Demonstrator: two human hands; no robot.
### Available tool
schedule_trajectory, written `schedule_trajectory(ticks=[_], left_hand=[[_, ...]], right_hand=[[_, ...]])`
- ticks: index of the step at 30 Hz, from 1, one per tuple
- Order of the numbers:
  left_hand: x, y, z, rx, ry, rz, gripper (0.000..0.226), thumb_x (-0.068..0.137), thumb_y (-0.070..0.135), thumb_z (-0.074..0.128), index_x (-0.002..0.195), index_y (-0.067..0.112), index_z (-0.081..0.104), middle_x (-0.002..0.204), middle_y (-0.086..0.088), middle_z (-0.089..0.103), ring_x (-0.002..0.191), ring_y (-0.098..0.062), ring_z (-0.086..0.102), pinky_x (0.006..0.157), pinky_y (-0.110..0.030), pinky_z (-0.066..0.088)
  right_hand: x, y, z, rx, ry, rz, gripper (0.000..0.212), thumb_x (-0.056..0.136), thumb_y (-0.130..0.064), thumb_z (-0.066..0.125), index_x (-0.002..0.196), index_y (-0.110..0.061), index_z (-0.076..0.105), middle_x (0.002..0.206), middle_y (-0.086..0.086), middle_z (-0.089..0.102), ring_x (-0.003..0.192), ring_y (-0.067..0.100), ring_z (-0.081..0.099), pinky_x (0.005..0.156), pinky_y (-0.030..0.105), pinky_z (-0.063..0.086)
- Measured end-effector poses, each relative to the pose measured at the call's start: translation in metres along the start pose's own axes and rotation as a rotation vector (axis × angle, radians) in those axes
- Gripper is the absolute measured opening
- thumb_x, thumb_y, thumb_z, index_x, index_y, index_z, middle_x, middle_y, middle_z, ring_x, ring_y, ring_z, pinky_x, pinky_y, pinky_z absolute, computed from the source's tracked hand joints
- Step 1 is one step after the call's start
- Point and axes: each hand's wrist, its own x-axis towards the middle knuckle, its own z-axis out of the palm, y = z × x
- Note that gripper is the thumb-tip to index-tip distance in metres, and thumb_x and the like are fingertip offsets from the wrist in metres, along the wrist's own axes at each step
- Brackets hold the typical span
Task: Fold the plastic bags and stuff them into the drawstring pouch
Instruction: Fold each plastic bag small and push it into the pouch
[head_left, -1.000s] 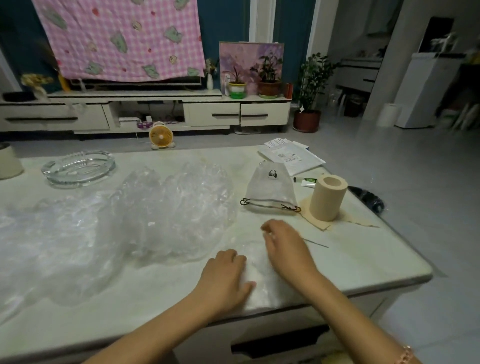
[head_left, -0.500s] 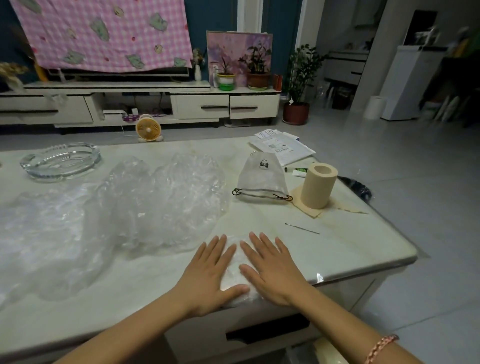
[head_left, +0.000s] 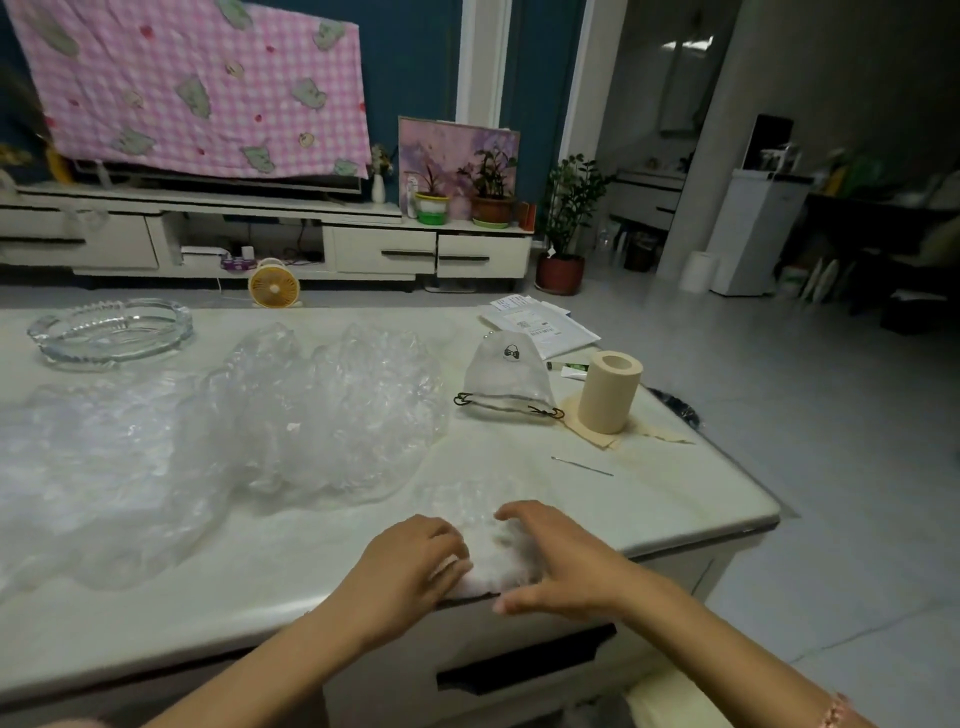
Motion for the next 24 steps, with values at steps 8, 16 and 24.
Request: schedule_trajectory(ticks=[8, 16, 24], left_hand=[[0.013, 0.006, -0.017, 0.035, -0.121, -0.072, 0.078, 0.072, 0.081, 0.027, 0.129, 0.032, 0.048, 0.127, 0.018, 0.051, 0.112, -0.004, 0.049, 0.086, -0.019, 0.038], [0.018, -0.025, -0.005, -0.073, -0.003, -0.12, 0.062, 0.079, 0.078, 0.03, 0.092, 0.029, 0.066, 0.092, 0.019, 0.061, 0.085, -0.001, 0.054, 0.065, -0.016, 0.044], [0.023, -0.021, 0.0, -0.181, 0.133, -0.295, 0.04, 0.086, 0.059, 0.031, 0.077, 0.029, 0.055, 0.068, 0.014, 0.059, 0.067, -0.005, 0.053, 0.061, -0.02, 0.04]], right_hand=[[0.01, 0.032, 0.004, 0.063, 0.132, -0.062, 0.017, 0.097, -0.027, 0.049, 0.105, -0.019, 0.062, 0.128, -0.008, 0.057, 0.115, 0.007, 0.052, 0.097, 0.021, 0.04], [0.016, 0.026, -0.019, 0.151, -0.108, 0.054, 0.05, 0.076, -0.056, 0.066, 0.113, -0.028, 0.048, 0.118, -0.013, 0.052, 0.106, 0.007, 0.051, 0.092, 0.027, 0.044], [0.019, 0.033, -0.004, -0.127, -0.04, -0.175, 0.047, 0.089, -0.041, 0.059, 0.127, -0.017, 0.046, 0.133, -0.005, 0.042, 0.119, 0.013, 0.038, 0.101, 0.025, 0.029]])
